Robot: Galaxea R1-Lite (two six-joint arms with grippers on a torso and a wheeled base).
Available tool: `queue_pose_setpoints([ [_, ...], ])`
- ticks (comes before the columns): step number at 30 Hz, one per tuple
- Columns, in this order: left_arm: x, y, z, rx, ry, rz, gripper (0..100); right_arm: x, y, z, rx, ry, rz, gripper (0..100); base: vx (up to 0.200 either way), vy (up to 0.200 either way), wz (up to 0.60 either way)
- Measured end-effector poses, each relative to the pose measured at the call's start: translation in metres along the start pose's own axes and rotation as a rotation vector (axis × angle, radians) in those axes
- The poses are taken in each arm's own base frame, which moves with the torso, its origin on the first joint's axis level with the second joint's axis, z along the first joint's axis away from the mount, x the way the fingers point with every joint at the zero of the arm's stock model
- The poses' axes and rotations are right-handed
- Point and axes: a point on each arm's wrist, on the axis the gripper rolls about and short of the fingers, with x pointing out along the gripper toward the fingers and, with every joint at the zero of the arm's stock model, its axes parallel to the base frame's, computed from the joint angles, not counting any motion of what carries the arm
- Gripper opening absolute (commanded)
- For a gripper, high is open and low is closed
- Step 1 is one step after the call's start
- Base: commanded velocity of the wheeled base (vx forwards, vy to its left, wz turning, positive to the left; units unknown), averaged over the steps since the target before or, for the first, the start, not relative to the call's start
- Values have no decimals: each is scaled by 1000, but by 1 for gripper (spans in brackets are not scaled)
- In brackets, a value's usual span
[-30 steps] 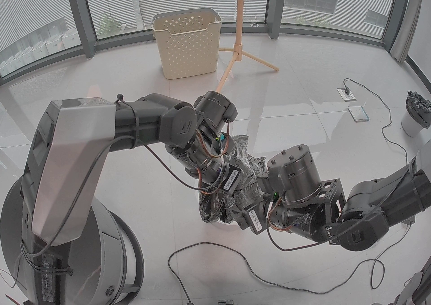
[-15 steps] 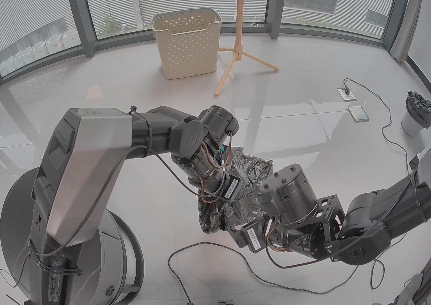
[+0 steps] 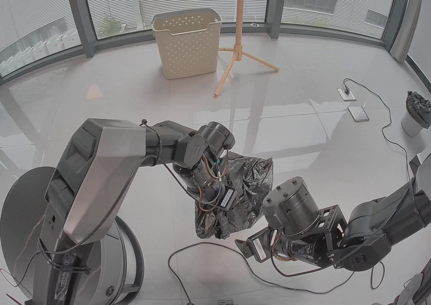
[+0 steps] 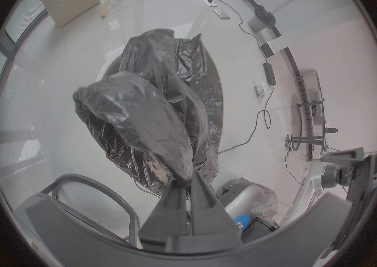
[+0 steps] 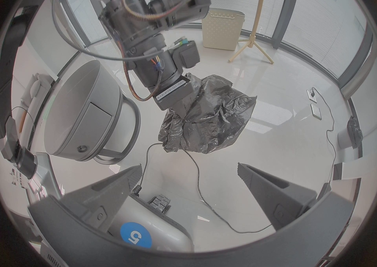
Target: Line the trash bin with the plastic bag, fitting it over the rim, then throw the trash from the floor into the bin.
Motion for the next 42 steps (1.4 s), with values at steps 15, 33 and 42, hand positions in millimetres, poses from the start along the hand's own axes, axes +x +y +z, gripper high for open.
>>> queue_pose_setpoints([
  [15,28,23,8,-126,-97,21,0,3,-4,-9,44,33,-4,100,0,0,0],
  [33,-25,9,22,-105,-218,-3,0,25,4,11,54,-46,-12,100,0,0,0],
  [42,-27,-2,22,-85,-214,-20,0,52,-6,27,41,-92,-95,100,0,0,0],
])
